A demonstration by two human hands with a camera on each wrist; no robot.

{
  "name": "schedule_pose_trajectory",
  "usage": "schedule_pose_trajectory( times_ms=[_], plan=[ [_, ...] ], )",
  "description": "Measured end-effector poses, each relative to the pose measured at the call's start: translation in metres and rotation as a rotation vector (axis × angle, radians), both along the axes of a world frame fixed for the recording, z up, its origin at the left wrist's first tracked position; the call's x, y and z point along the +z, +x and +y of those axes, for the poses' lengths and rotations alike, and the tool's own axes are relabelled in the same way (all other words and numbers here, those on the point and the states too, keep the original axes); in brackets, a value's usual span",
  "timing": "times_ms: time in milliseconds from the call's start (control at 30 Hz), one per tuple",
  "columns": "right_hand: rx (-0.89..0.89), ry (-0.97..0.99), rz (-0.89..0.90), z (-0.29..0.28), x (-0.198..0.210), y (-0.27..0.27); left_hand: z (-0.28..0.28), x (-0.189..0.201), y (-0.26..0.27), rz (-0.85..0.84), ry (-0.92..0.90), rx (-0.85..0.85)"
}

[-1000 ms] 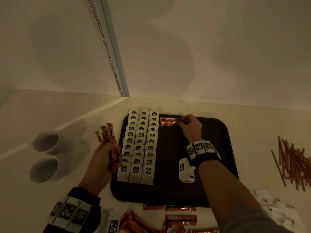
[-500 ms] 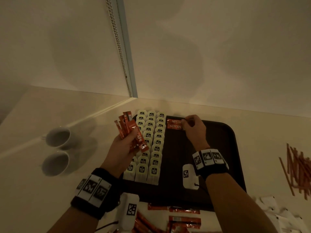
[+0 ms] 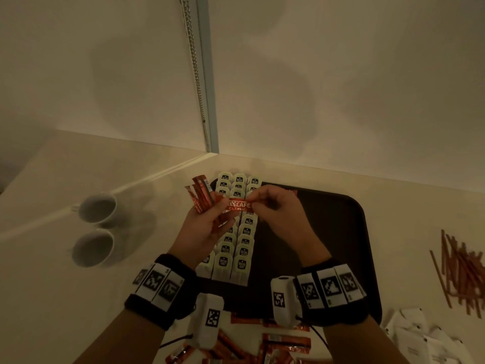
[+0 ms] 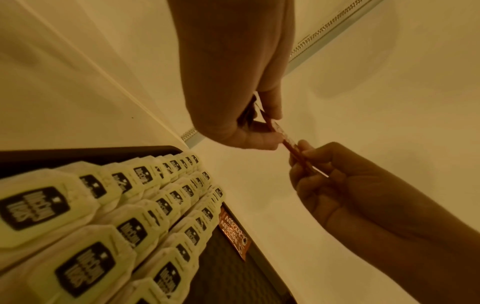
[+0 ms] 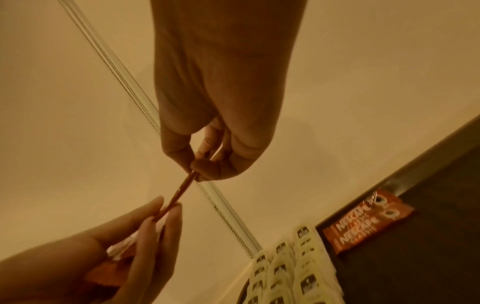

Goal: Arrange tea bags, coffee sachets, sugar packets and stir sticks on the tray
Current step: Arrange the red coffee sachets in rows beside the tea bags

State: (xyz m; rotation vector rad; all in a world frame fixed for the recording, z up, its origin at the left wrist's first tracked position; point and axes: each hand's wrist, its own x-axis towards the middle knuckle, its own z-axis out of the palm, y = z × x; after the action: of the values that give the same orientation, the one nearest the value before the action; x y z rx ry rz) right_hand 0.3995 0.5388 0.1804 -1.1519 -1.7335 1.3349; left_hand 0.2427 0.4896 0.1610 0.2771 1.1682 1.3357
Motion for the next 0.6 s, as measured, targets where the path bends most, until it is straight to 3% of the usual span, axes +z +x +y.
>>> schedule_pose_trajectory(
  times_ms=[267, 500, 600],
  plan=[
    [-0.086, 0.084, 0.001, 0.001, 0.014, 0.013, -0.008, 0.000, 0.001, 0.024, 0.089, -0.028],
    [-0.019, 0.202, -0.046, -0.001, 0.022, 0.022, -0.010, 0.003, 0.003, 0.074, 0.176, -0.030],
    [0.039, 0.156, -0.119, -0.003, 0.019, 0.030, -0.013, -0.002, 0.004, 0.139, 0.154, -0.055]
  ],
)
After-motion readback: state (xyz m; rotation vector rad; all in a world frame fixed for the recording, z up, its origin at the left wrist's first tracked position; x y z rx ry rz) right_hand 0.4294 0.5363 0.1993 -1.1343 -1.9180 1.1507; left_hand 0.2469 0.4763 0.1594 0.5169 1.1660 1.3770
